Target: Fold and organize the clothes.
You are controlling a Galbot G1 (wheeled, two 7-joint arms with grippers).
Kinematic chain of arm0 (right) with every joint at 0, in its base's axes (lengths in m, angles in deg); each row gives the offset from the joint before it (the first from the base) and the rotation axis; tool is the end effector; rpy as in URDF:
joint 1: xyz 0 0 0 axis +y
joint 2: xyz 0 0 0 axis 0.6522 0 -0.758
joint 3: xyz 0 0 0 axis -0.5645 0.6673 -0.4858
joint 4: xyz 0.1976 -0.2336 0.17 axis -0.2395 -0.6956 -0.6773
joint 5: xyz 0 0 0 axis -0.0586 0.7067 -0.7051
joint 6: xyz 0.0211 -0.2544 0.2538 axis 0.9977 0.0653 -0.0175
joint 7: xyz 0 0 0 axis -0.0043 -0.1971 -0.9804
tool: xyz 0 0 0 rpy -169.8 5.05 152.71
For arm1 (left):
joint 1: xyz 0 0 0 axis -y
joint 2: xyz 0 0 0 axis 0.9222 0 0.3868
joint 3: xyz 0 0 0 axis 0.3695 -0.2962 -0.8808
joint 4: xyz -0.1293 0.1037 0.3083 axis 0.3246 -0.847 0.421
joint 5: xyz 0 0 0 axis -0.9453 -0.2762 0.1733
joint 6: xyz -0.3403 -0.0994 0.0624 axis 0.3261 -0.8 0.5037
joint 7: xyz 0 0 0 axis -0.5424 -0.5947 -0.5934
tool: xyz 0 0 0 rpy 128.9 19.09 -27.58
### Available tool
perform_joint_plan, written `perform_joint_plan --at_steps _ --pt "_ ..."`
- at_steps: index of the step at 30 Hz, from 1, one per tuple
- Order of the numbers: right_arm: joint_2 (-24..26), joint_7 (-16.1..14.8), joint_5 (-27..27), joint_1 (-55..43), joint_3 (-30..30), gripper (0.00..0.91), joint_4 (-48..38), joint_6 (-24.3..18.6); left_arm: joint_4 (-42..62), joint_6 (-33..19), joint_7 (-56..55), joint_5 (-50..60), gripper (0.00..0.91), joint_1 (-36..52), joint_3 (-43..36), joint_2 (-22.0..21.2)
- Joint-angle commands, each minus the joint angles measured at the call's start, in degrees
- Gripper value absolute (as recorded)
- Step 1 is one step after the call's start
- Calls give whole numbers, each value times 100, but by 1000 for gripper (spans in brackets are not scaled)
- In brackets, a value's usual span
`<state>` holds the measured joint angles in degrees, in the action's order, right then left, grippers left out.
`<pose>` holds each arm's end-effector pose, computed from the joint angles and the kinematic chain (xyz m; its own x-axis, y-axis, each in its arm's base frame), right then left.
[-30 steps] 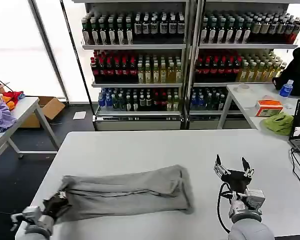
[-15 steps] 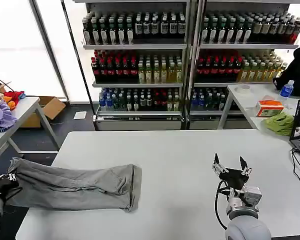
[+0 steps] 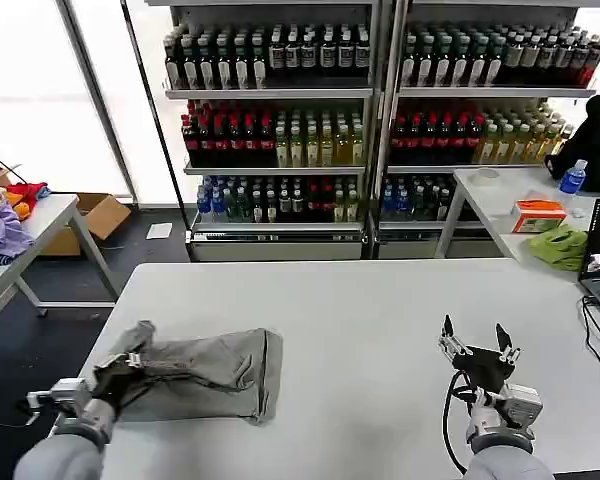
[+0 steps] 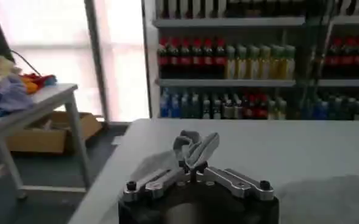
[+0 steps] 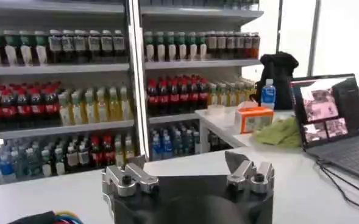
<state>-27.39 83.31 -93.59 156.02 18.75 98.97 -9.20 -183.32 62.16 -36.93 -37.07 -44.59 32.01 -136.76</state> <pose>0.1993 -0.0384 -0.2130 -0.9499 0.2560 0.1796 0.2615 0.9652 0.0074 0.2375 0.1013 -0.2578 -0.9255 0.0129 0.3786 -0.0008 0.9993 -0.0362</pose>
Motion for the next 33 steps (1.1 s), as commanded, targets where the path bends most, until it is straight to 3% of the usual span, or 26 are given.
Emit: perform_joint_plan --at_steps 1,21,23,24,25,27,28,29,30,31,33 --pt "-59 10 23 516 -219 907 210 -51 -112 289 -357 117 0 598 -1585 -580" --pt "-236 11 177 809 -211 907 390 -115 542 300 -228 318 0 1081 -1920 -833" --pt "-229 6 177 805 -191 907 380 -119 636 241 -171 461 111 1092 -1905 -859" --pt "-229 7 177 797 -180 907 374 -120 707 203 -148 544 383 1099 -1904 -880" --pt "-228 7 178 792 -178 907 371 -120 734 181 -133 556 443 1100 -1901 -892" --pt "-232 18 182 758 -153 907 353 -116 772 37 -78 698 202 1083 -1925 -962" --pt "-233 21 183 755 -149 907 348 -115 770 20 -60 707 141 1077 -1938 -974" --pt "-229 25 195 742 -136 907 330 -111 761 20 -39 693 141 1067 -1955 -1014" --pt "-225 23 206 736 -126 907 321 -112 744 13 -31 660 171 1060 -1975 -1057" --pt "-223 24 210 734 -124 907 320 -112 732 -10 -21 619 363 1056 -1984 -1073" --pt "-224 24 237 722 -118 907 298 -112 659 -70 32 160 907 1034 -2004 -1134"
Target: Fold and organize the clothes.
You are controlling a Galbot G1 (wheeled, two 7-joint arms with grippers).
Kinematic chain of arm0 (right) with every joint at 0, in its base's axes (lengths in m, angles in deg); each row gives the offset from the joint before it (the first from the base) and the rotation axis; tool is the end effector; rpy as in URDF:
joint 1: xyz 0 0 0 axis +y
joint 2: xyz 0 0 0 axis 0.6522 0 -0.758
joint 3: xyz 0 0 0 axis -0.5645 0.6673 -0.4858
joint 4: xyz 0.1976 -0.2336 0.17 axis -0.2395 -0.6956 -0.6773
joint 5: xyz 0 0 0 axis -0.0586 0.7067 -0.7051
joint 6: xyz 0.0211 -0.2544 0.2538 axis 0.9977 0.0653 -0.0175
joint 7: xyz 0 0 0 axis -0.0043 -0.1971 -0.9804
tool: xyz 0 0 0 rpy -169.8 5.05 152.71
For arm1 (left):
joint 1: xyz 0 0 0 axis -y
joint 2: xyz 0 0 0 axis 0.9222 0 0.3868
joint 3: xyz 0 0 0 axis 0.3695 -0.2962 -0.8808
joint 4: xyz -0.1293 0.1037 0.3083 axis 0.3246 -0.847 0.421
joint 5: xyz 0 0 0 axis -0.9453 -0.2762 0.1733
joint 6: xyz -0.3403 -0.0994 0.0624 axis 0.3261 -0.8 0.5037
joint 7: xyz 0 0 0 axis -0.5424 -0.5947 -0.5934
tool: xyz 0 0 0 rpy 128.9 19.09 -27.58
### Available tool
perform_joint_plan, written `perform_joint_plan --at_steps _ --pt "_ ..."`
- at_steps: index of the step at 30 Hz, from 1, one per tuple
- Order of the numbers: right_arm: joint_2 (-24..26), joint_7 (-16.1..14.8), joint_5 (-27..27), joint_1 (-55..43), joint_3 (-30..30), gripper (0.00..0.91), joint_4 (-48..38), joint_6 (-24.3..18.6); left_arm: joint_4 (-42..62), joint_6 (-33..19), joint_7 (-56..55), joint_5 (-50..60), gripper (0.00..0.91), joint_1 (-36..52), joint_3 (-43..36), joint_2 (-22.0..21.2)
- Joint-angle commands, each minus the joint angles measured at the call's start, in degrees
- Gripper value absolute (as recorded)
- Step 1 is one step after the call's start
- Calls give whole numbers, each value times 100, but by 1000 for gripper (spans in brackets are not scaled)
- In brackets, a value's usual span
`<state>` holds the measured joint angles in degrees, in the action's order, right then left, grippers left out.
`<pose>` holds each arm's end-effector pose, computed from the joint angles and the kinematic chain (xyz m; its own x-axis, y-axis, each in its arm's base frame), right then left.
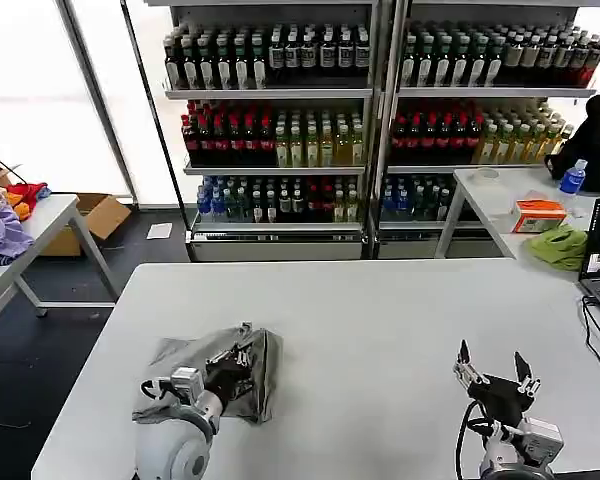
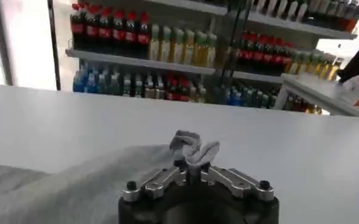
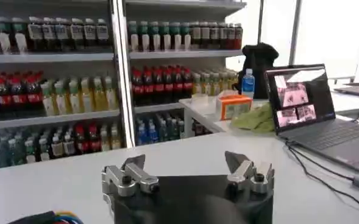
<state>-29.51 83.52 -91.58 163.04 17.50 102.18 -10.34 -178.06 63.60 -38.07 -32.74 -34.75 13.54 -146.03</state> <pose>0.1676 -0.0362 -0.2163 -0.9319 0.2920 0.2151 0.2970 0.9548 -0.0090 0.2682 -0.0163 -0.2861 -0.8860 0.2380 0.3979 0.1818 0.9678 -0.1740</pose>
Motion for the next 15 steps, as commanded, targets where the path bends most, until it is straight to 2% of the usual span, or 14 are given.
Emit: perform_joint_plan --at_steps 1,7,11,14,15 --pt "-14 7 46 18 11 907 -27 3 94 -241 161 -514 907 39 -159 -222" --pt "-3 23 58 -61 68 907 -63 14 -706 -230 133 -1977 907 -242 -130 -288" --pt "2 17 81 -179 175 907 -154 19 -1431 -181 -256 -3541 907 -295 204 -308" --pt "43 12 88 -252 271 907 -207 22 -1604 -265 -445 -3305 907 -197 656 -102" --pt "65 8 86 -288 295 907 -225 26 -1437 -272 -464 -2518 907 -190 959 78"
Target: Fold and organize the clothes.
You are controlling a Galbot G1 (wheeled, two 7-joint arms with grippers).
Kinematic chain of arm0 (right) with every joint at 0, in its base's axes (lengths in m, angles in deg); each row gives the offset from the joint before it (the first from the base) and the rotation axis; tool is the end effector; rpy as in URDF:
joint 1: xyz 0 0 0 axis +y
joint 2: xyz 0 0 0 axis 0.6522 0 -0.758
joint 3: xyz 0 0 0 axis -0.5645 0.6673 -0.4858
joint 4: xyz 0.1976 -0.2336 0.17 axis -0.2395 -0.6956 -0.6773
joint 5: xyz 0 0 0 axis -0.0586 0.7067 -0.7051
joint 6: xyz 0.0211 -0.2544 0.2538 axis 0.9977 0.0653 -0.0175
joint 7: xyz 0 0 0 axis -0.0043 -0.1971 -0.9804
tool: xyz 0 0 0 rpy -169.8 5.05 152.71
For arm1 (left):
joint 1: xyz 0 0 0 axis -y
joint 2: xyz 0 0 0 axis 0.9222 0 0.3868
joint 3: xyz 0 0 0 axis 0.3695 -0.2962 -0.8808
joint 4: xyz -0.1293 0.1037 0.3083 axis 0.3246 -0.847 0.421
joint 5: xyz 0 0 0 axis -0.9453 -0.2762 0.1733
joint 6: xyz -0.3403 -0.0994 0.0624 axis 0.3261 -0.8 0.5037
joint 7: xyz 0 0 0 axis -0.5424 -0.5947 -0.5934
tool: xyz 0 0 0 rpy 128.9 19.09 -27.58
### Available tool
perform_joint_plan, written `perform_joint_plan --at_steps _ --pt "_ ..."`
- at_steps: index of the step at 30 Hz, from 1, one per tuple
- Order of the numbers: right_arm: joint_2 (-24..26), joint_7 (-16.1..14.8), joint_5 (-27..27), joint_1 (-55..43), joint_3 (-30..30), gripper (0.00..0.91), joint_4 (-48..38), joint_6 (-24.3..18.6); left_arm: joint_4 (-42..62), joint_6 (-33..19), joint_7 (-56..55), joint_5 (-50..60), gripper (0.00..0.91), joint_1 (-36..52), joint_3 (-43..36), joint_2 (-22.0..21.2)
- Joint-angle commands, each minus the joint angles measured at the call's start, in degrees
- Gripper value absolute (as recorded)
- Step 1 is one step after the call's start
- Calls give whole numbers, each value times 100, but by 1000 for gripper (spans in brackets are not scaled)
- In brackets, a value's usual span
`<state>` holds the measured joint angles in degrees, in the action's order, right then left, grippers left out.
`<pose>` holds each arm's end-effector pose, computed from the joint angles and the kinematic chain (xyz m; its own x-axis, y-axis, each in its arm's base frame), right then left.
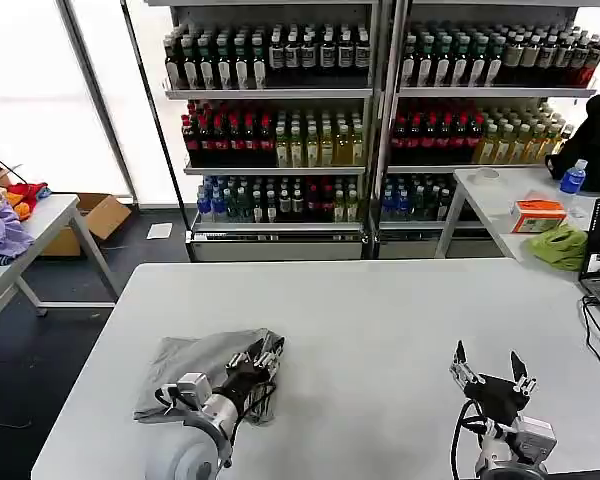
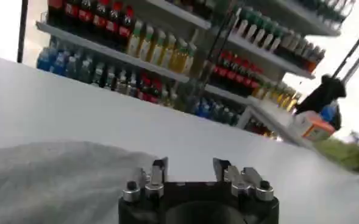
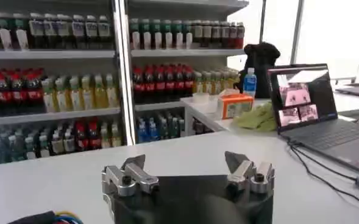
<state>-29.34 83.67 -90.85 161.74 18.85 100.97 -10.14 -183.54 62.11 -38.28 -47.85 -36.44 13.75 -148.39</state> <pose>0.1738 -0.0319 -0.2209 -0.9342 0.2820 0.2183 0.2856 0.9582 -0.0156 0.2534 -0.0286 -0.2594 -0.8741 0.3815 0.3007 0.2121 0.8567 -0.4702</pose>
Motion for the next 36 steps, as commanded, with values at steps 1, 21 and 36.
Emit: perform_joint_plan --at_steps 1,21,36 --pt "67 -10 10 -176 174 907 -111 8 -832 -129 -420 -636 907 -33 1057 367" --pt "244 -30 -77 -624 523 907 -389 114 654 -177 321 858 907 -811 2368 953" --pt "237 -22 -123 -584 490 907 -392 89 982 -95 518 833 907 -852 2254 892"
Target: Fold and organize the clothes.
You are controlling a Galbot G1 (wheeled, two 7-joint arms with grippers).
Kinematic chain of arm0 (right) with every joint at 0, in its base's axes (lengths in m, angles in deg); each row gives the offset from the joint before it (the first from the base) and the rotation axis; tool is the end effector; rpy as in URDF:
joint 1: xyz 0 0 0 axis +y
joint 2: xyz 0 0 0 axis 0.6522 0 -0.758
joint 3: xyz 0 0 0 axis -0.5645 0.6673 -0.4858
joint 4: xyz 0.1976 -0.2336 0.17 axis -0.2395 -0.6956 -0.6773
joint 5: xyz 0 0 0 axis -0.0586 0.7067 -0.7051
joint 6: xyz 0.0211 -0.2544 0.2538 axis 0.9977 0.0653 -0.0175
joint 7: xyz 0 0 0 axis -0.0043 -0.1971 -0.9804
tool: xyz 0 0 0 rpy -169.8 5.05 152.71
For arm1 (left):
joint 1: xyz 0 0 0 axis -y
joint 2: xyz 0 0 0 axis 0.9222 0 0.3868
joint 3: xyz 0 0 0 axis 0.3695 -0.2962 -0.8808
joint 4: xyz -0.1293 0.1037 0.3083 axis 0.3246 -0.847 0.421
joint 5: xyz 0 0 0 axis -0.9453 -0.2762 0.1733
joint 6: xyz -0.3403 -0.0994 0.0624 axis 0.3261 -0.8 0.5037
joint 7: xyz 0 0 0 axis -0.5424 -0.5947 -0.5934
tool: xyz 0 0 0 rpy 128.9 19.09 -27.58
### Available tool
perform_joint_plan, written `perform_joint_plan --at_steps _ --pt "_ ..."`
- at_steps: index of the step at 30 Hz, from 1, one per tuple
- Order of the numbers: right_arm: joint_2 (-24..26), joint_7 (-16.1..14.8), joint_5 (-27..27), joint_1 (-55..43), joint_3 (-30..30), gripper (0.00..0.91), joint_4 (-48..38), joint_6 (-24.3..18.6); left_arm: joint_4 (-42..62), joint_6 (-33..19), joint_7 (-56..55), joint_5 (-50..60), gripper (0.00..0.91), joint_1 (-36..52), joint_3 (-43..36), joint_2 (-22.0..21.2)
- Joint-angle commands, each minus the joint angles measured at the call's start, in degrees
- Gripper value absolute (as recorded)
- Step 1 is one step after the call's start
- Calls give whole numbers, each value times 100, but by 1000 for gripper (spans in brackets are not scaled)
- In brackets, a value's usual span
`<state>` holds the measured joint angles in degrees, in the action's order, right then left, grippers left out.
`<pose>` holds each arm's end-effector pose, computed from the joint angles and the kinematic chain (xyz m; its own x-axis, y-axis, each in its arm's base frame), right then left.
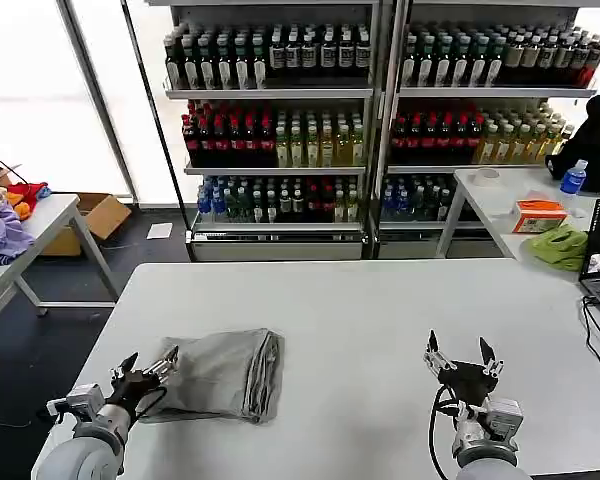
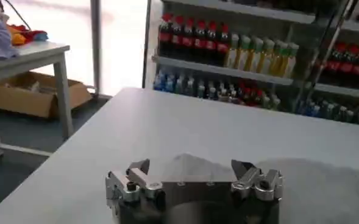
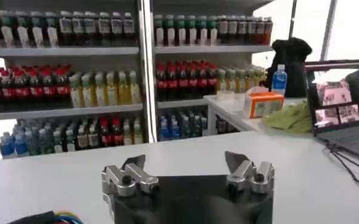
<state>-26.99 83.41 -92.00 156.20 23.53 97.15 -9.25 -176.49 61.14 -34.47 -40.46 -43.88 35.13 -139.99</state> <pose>0.1991 -0.0192 -0.2295 -0.9535 0.1989 0.2264 0.2028 0.9792 -0.0061 0.2434 0.1257 -0.2922 -0.9025 -0.0145 0.4304 -0.0822 0.9869 -0.1391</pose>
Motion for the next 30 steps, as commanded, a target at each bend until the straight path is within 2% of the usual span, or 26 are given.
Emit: perform_joint_plan --at_steps 1,6,7,8,9,10,11,30 --pt "-2 4 -7 -26 25 907 -2 1 288 1 158 96 907 -123 116 48" --pt "-15 1 3 -5 35 907 31 8 388 47 215 59 897 -127 105 53" --pt "-17 2 8 -4 34 907 30 10 391 71 234 32 776 -134 95 51" --pt "-20 2 11 -2 33 907 29 10 389 83 282 23 705 -146 90 49" --pt "-21 3 11 -1 33 907 31 9 387 83 291 29 393 -176 78 41" --pt "-24 1 10 6 32 907 38 9 391 75 351 43 232 -198 60 29" --pt "-26 1 11 9 32 907 40 8 396 56 372 56 10 -210 44 13" --pt "-36 2 11 -31 34 907 10 -23 163 -97 496 -212 0 -248 80 -108"
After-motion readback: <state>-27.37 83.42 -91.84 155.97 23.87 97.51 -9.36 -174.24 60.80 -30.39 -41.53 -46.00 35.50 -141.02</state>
